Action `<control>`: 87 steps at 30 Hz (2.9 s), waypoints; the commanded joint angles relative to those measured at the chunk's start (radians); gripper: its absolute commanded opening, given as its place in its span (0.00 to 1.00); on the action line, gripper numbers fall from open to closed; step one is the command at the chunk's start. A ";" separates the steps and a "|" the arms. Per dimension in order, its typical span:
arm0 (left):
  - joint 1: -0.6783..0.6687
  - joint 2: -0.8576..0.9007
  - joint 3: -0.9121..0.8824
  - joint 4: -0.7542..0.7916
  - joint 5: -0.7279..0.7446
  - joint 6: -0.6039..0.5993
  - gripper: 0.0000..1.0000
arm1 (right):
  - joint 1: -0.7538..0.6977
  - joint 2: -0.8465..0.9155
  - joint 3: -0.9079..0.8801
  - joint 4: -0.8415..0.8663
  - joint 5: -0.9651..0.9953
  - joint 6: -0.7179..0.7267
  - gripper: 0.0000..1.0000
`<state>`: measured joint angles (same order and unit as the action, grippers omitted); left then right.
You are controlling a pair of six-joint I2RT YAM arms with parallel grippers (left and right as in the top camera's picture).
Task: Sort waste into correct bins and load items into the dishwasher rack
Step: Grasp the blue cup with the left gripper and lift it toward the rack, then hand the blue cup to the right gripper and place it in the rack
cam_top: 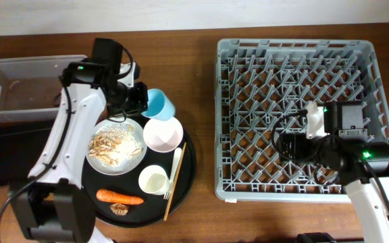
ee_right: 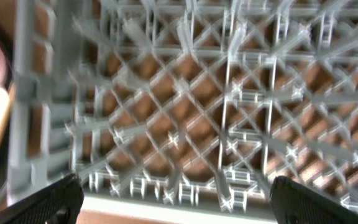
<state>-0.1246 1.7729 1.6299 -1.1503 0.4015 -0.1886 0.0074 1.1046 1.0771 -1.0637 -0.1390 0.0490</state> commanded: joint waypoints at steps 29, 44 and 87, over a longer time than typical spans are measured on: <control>-0.235 -0.016 0.002 0.158 0.807 0.321 0.00 | 0.006 0.217 0.015 0.318 -1.290 -0.486 0.87; -0.248 -0.016 0.002 0.167 0.803 0.264 0.01 | 0.006 0.217 0.015 0.355 -1.291 -0.486 0.69; 0.127 -0.018 0.002 -0.131 -0.158 0.176 0.31 | -0.598 0.278 0.305 -0.284 0.238 0.103 0.44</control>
<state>0.0025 1.7691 1.6287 -1.2762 0.2508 0.0021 -0.5755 1.3437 1.3987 -1.3434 0.0681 0.1234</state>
